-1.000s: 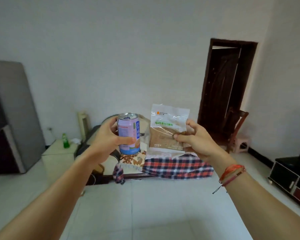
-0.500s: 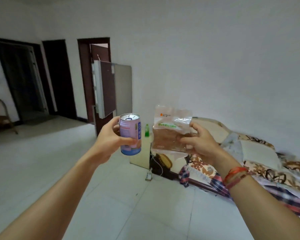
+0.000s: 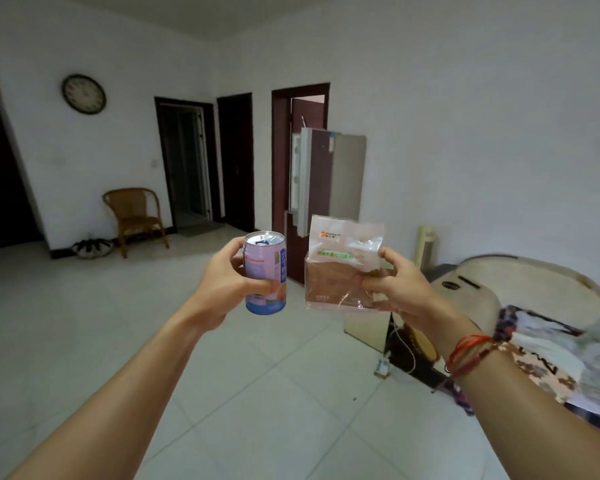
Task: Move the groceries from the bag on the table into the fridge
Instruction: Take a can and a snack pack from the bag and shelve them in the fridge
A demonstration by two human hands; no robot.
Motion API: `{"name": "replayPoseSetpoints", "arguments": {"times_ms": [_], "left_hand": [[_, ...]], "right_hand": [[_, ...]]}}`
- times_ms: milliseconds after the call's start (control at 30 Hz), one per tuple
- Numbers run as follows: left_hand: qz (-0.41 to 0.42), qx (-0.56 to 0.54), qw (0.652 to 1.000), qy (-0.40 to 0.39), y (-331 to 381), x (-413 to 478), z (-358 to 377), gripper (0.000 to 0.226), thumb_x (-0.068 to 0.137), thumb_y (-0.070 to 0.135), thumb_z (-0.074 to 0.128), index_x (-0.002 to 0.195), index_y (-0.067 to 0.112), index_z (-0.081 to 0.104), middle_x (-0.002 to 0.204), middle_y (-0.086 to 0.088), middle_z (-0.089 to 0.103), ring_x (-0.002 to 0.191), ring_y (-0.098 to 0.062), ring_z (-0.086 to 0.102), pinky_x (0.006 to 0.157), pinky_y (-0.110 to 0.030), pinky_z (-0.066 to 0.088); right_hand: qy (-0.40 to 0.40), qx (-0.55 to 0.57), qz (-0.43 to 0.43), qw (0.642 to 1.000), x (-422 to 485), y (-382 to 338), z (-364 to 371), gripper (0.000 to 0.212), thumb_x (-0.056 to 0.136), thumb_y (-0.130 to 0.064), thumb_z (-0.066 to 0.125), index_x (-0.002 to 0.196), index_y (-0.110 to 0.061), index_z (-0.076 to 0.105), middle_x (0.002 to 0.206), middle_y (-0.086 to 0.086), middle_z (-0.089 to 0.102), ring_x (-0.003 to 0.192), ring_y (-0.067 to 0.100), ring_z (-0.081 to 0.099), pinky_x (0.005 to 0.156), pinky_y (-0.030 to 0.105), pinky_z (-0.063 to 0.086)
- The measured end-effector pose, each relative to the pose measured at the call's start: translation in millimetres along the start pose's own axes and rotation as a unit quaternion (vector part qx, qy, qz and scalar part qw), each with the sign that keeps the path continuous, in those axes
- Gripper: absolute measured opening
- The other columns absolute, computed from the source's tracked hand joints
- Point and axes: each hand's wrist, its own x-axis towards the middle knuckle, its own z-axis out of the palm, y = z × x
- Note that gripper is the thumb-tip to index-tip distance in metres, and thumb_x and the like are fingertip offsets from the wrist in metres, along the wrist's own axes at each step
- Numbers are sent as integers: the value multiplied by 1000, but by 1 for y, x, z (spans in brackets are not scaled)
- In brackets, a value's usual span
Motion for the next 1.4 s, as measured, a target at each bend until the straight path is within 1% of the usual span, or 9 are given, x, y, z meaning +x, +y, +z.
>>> {"name": "replayPoseSetpoints", "arguments": {"times_ms": [133, 267, 467, 667, 733, 933, 1133, 1267, 1400], "left_hand": [[-3, 4, 1000, 8, -6, 6, -17, 76, 52, 2, 88, 118, 26, 59, 102, 2, 73, 95, -20, 71, 73, -37, 62], [4, 11, 1000, 7, -16, 15, -34, 71, 61, -8, 86, 116, 28, 59, 101, 4, 73, 96, -18, 71, 73, -34, 61], [-1, 15, 1000, 15, -31, 32, -57, 70, 60, -7, 87, 113, 29, 59, 98, 5, 73, 93, -14, 71, 70, -30, 60], [-5, 14, 1000, 22, -51, 64, -69, 69, 62, -5, 87, 117, 26, 58, 103, 3, 71, 94, -14, 71, 70, -29, 60], [-7, 15, 1000, 27, -60, 81, -72, 68, 62, -5, 86, 116, 24, 58, 103, 3, 71, 94, -15, 71, 70, -29, 60], [-14, 30, 998, 46, -99, 155, -77, 68, 64, -4, 85, 116, 27, 56, 109, 2, 68, 100, -18, 68, 71, -28, 60], [-22, 48, 997, 63, -134, 251, -83, 72, 64, -2, 86, 126, 20, 54, 113, 2, 67, 105, -19, 66, 75, -29, 60], [-19, 62, 995, 79, -156, 310, -92, 71, 64, 1, 87, 125, 21, 55, 113, 4, 66, 106, -19, 64, 74, -28, 60], [-31, 61, 993, 96, -180, 356, -107, 73, 63, 1, 88, 125, 19, 55, 113, 2, 67, 105, -19, 65, 77, -32, 60]], "right_hand": [[-7, 2, 3, 1000, 14, 2, 18, 46, 83, 4, 74, 113, -29, 65, 111, 17, 73, 96, 39, 71, 81, 58, 57], [-14, -2, 1, 1000, 27, 3, 34, 47, 84, 4, 73, 116, -29, 64, 114, 13, 72, 98, 35, 73, 83, 60, 57], [-15, -3, 4, 1000, 51, 9, 60, 47, 87, 6, 69, 120, -26, 61, 105, 13, 72, 93, 31, 71, 84, 63, 57], [-28, -28, -6, 999, 99, 18, 73, 43, 87, 2, 71, 119, -25, 60, 97, 7, 74, 86, 24, 72, 72, 47, 62], [-29, -27, -9, 999, 122, 24, 76, 43, 86, 2, 72, 117, -25, 60, 101, 8, 75, 86, 24, 73, 67, 39, 60], [-36, -18, -23, 999, 218, 49, 82, 42, 84, 4, 74, 110, -28, 63, 104, 9, 76, 95, 31, 74, 84, 56, 60], [-48, -4, -28, 998, 331, 67, 85, 41, 82, 4, 76, 107, -27, 65, 105, 9, 75, 98, 32, 73, 74, 48, 62], [-62, -8, -23, 998, 401, 75, 91, 41, 81, 1, 78, 109, -26, 64, 105, 12, 76, 101, 39, 72, 83, 60, 59], [-76, -1, -15, 997, 459, 86, 101, 42, 82, 3, 78, 111, -22, 63, 102, 11, 77, 97, 34, 74, 82, 62, 58]]}}
